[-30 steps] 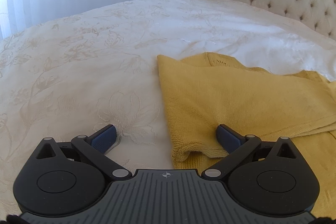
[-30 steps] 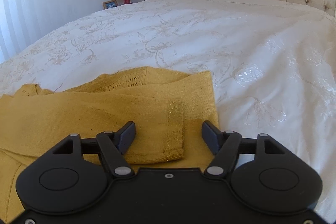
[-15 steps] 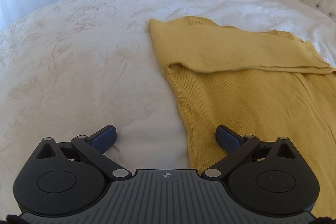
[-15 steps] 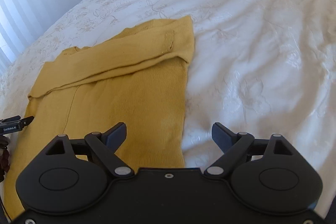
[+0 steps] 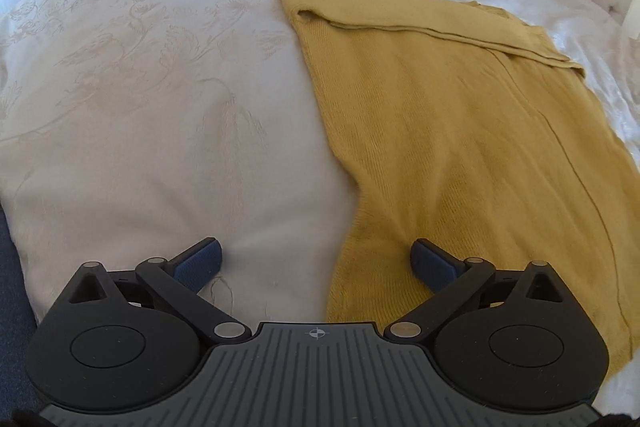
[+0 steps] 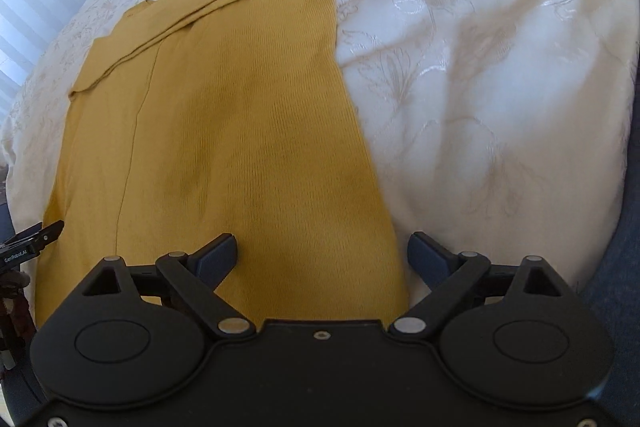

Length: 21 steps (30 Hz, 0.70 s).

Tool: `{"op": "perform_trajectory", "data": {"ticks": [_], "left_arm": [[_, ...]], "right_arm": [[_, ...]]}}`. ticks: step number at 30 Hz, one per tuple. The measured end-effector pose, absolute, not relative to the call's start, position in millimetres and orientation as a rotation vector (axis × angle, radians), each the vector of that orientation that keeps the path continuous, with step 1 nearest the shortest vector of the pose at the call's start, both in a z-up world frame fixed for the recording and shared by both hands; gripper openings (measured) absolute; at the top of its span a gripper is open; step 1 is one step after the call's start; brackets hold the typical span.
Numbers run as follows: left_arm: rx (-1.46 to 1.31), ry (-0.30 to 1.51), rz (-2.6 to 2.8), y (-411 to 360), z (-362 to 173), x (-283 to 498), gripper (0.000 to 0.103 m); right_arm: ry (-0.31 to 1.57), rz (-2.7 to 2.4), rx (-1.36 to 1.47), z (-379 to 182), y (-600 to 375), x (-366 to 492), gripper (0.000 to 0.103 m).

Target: Fold small clothes

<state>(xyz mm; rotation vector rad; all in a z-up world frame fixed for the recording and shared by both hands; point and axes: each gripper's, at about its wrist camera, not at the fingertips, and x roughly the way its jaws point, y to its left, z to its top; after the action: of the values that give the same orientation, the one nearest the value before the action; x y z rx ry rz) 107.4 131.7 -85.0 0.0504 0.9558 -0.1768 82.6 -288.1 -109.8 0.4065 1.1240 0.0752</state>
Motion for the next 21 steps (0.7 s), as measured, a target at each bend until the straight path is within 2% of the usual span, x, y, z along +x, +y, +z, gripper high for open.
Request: {"op": "perform_trajectory", "data": {"ticks": [7,21], "left_arm": [[-0.053,0.968,-0.217,132.7,-65.2,78.3,0.101],[-0.011,1.061,-0.289,118.0,-82.1,55.8,0.101]], "right_arm": [[1.185,0.102,0.437,-109.6,-286.2,71.1,0.095],[1.226,0.183,0.4,-113.1,-274.8,69.3,0.098]]}}
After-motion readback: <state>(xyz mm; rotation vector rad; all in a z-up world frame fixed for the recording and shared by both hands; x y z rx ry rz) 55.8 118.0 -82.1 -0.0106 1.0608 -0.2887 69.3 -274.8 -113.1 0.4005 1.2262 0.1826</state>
